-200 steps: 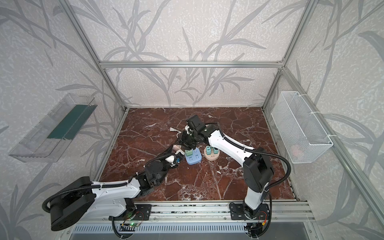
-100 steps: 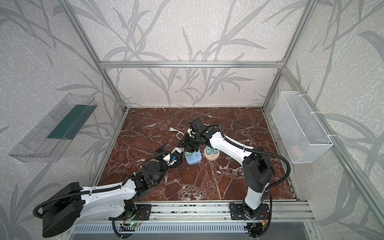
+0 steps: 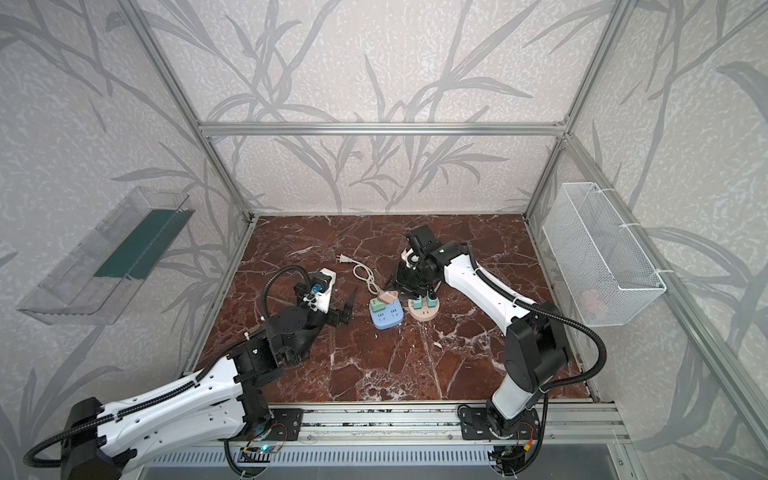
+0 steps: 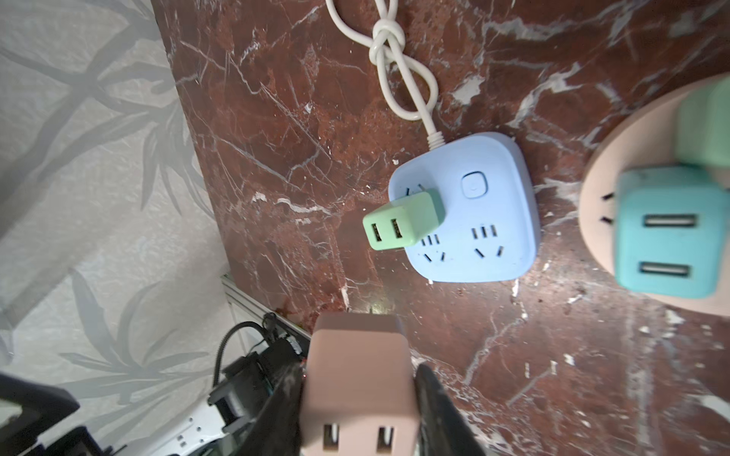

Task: Insert the plug
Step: 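Open the left gripper and draw it back while the right gripper holds the pink adapter, then carry the pink adapter with the right gripper over the blue strip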

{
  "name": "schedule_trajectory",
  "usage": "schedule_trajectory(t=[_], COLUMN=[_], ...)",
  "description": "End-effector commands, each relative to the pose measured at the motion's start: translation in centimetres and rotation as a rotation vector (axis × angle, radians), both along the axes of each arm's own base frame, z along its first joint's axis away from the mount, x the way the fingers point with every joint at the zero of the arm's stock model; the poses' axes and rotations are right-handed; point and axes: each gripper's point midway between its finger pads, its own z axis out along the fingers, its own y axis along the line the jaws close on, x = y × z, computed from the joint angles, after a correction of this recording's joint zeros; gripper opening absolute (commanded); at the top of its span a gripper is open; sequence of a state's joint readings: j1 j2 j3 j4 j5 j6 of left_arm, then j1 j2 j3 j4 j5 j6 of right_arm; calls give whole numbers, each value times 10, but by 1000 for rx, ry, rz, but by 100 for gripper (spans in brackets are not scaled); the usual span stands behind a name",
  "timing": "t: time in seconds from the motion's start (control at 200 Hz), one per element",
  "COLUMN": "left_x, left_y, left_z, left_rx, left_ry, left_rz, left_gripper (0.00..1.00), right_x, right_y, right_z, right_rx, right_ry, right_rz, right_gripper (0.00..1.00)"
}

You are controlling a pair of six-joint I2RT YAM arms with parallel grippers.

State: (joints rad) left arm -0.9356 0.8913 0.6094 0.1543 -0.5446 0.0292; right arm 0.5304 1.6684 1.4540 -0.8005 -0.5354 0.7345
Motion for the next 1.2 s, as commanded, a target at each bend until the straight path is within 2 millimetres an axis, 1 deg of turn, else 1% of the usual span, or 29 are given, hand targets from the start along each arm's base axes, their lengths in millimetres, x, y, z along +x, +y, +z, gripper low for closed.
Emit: schedule_trajectory(t=[0.0, 0.09, 0.14, 0.16, 0.225, 0.3, 0.39, 0.495, 0.605, 0.725, 0.95, 1.195], left_x=[5, 8, 8, 9, 10, 14, 15, 17, 14, 14, 18, 20], left_y=[0, -8, -9, -9, -5, 7, 26, 54, 67, 67, 61, 62], left_z=[-9, -17, -19, -20, -21, -23, -27, -36, -40, -44, -56, -56], left_rx=[-2, 57, 63, 60, 44, 0, -84, -209, -264, -263, -253, -254], left_ry=[152, 209, 213, 218, 249, 315, 391, 495, 526, 541, 573, 561], left_rz=[29, 19, 15, 17, 31, 76, 116, 184, 201, 203, 198, 202], left_gripper=[99, 99, 99, 99, 99, 99, 98, 96, 95, 95, 94, 94], right_x=[-9, -4, -2, 1, 6, 10, 13, 12, 10, 9, 6, 4], right_y=[-18, -23, -30, -32, -42, -45, -39, -35, -29, -27, -19, -10], right_z=[9, 13, 15, 7, 5, 1, -6, -18, -29, -38, -48, -62], right_rx=[-101, -147, -217, -265, -393, -454, -447, -458, -466, -488, -498, -510], right_ry=[-50, -104, -140, -132, -169, -187, -202, -198, -203, -197, -192, -188], right_rz=[128, 159, 190, 205, 246, 270, 277, 301, 331, 358, 392, 430], right_gripper=[0, 0, 0, 0, 0, 0, 0, 0, 0, 0, 0, 0])
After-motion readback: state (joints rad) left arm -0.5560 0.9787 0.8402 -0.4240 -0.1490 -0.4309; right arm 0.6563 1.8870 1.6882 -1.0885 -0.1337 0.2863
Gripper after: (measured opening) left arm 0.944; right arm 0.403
